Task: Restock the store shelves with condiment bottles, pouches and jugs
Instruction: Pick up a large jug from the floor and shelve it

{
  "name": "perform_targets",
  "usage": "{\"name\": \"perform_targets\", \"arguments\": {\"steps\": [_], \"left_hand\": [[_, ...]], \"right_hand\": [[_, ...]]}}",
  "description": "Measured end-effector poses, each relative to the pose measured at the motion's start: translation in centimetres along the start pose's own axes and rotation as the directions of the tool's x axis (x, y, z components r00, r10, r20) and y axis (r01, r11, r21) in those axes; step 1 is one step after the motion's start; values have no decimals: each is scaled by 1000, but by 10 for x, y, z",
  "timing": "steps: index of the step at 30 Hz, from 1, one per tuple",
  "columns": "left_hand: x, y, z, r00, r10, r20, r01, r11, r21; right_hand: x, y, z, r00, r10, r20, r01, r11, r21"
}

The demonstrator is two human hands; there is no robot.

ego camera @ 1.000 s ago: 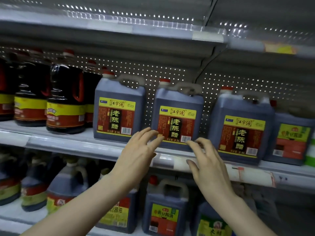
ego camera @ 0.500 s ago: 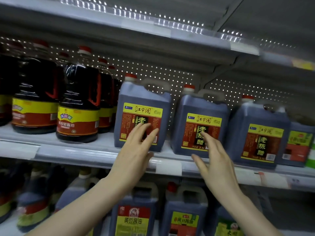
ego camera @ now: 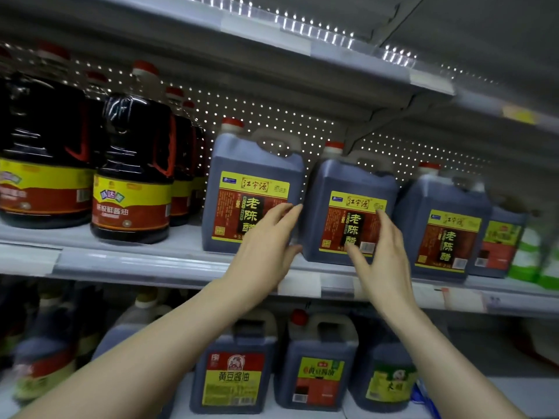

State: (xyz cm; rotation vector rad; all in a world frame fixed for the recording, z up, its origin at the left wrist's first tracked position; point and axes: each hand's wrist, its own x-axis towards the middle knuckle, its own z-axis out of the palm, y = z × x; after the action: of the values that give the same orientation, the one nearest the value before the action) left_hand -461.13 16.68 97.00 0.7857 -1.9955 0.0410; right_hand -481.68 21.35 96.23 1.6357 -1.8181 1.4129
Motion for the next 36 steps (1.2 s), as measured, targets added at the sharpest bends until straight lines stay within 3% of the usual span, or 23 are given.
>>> {"name": "perform_targets", "arguments": {"steps": [3, 7, 11, 15, 21, 25, 31, 36], "left_hand": [[20, 18, 16, 994, -70, 86, 79, 991, -111], [41, 33, 43, 941, -259, 216, 314, 907, -282], [57, 38, 68, 903, -379, 203, 430, 801, -416], [69, 36, 85, 875, -462, 146, 461, 700, -546], [83, 27, 98, 831, -534, 155, 485, 561, -671], [86, 27, 101, 832, -533, 157, 473, 531, -703], [88, 33, 101, 824, -542, 165, 469, 489, -736], [82, 36, 99, 847, -510, 151, 452, 540, -710]], "right_hand": [[17, 11, -6, 997, 74, 10, -74, 995, 59], [38, 26, -8, 976, 178, 123, -196, 969, 150], [61, 42, -7, 968, 200, 151, -231, 946, 229], [80, 60, 0, 960, 208, 188, -263, 903, 341], [96, 76, 15, 909, 236, 343, -402, 712, 575], [103, 81, 18, 879, 235, 414, -464, 618, 635], [108, 87, 19, 894, 227, 386, -438, 617, 654], [102, 88, 22, 906, 212, 367, -420, 575, 702]]}}
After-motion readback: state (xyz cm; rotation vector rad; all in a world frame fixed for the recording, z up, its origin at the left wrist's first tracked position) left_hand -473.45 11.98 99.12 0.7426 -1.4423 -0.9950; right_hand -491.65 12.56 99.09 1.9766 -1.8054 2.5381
